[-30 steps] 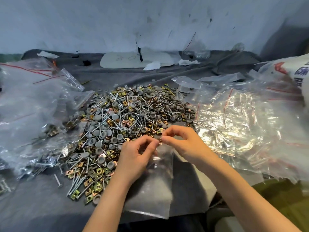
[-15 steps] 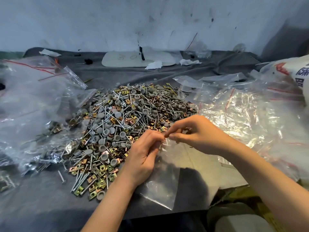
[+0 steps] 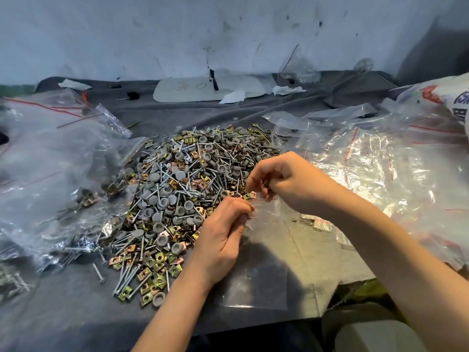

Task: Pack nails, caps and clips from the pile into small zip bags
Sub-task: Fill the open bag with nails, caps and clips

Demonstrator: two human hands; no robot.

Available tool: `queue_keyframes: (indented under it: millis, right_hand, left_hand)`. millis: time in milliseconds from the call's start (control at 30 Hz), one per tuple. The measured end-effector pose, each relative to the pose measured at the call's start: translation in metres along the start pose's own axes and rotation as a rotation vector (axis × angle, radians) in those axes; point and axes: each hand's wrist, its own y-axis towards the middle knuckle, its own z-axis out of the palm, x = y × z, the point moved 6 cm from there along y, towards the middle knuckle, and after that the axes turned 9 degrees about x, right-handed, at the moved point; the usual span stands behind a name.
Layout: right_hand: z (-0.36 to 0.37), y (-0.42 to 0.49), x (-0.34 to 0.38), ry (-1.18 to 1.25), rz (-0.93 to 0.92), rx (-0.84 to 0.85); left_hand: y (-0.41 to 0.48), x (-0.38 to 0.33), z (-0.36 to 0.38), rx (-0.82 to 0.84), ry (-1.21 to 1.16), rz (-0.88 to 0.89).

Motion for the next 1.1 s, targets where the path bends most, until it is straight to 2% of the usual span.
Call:
queue_keyframes:
  millis: [133, 333, 400, 467, 533, 567, 600, 667, 733, 900, 1033, 1100]
  right_hand:
    - [0.009, -0.005, 0.01, -0.189, -0.091, -0.002]
    - [0.01, -0.014, 0.011, -0.039, -0.129, 0.026]
    - [0.003, -0.015, 0.013, -0.005, -0.168, -0.046]
    - [-0.011, -0.015, 0.008, 0.086, -0.201, -0.213]
    - [-0.026, -0.013, -0.009, 0.166, -0.17, -0.382]
    - [-0.028, -0.01, -0.02, 0.158, -0.12, -0.406]
    - [-0.023, -0.005, -0.03, 0.111, -0.052, -0.369]
    - [0.001, 0.005, -0.053, -0.039, 0.07, -0.183]
    - [0.027, 0.011, -0.066, -0.193, 0.089, -0.05]
    - [0.042, 0.017, -0.065, -0.316, -0.026, -0.052]
    - [0.041, 0.016, -0.06, -0.408, -0.09, -0.042]
    - [0.036, 0.015, -0.063, -0.476, -0.071, -0.049]
  left_hand:
    - [0.0, 0.001, 0.0, -0.002, 0.0, -0.004]
    - [-0.001, 0.0, -0.003, -0.05, -0.018, 0.018]
    - [-0.001, 0.0, -0.004, -0.072, -0.017, 0.023]
    - [-0.002, -0.001, -0.006, -0.102, -0.014, 0.031]
    - [-0.003, -0.002, -0.01, -0.16, -0.024, 0.033]
    - [-0.003, -0.002, -0.013, -0.192, -0.024, 0.031]
    - [-0.004, -0.003, -0.015, -0.224, -0.009, 0.029]
    - [-0.005, -0.004, -0.018, -0.286, 0.048, 0.01]
    - [-0.008, -0.003, -0.022, -0.344, 0.074, -0.027]
    - [-0.007, 0.001, -0.025, -0.357, 0.051, -0.123]
    - [-0.007, 0.002, -0.023, -0.343, -0.007, -0.136]
    - [-0.007, 0.002, -0.022, -0.332, -0.038, -0.143]
